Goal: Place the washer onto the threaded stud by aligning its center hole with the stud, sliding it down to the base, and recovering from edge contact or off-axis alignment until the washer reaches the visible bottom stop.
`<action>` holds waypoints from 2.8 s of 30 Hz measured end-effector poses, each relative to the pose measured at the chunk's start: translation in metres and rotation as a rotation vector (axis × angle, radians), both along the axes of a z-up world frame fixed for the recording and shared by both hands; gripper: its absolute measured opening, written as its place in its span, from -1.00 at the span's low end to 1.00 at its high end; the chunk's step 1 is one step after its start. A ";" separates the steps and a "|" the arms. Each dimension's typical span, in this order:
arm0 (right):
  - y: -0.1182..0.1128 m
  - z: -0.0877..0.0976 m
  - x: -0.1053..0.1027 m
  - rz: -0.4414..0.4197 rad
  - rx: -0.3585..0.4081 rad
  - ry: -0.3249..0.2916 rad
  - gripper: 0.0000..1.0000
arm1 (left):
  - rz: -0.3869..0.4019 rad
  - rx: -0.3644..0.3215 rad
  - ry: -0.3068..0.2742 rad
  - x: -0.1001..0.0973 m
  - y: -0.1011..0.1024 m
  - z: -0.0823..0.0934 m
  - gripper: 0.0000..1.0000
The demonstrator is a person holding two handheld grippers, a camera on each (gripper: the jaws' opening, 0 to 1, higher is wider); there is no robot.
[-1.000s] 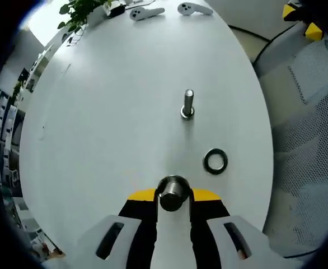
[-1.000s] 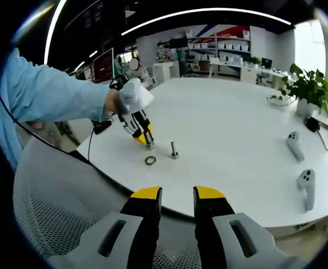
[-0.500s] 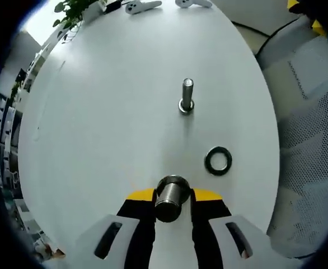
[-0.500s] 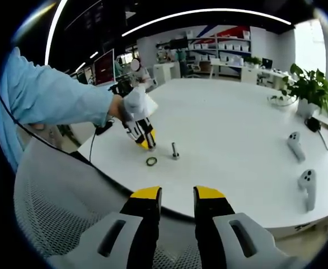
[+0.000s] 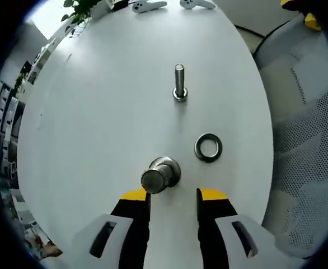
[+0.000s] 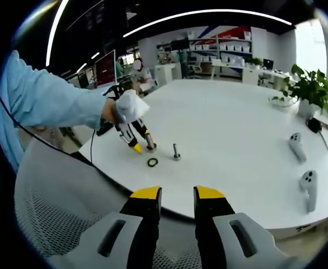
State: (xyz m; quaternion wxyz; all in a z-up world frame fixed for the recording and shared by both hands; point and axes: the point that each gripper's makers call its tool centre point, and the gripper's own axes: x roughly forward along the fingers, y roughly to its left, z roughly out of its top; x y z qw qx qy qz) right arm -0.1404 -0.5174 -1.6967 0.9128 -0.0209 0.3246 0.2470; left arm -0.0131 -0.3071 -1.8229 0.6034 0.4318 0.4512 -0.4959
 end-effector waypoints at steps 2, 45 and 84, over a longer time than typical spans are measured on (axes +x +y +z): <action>0.000 0.000 0.000 0.001 0.000 -0.003 -0.50 | 0.018 -0.024 0.013 -0.008 0.003 0.007 -0.39; 0.000 -0.001 0.000 0.004 -0.002 0.004 -0.50 | -0.158 -0.091 0.026 -0.028 -0.058 -0.025 -0.37; 0.002 0.001 0.000 0.012 0.008 -0.009 -0.49 | -0.060 -0.141 0.027 -0.029 -0.056 -0.024 -0.63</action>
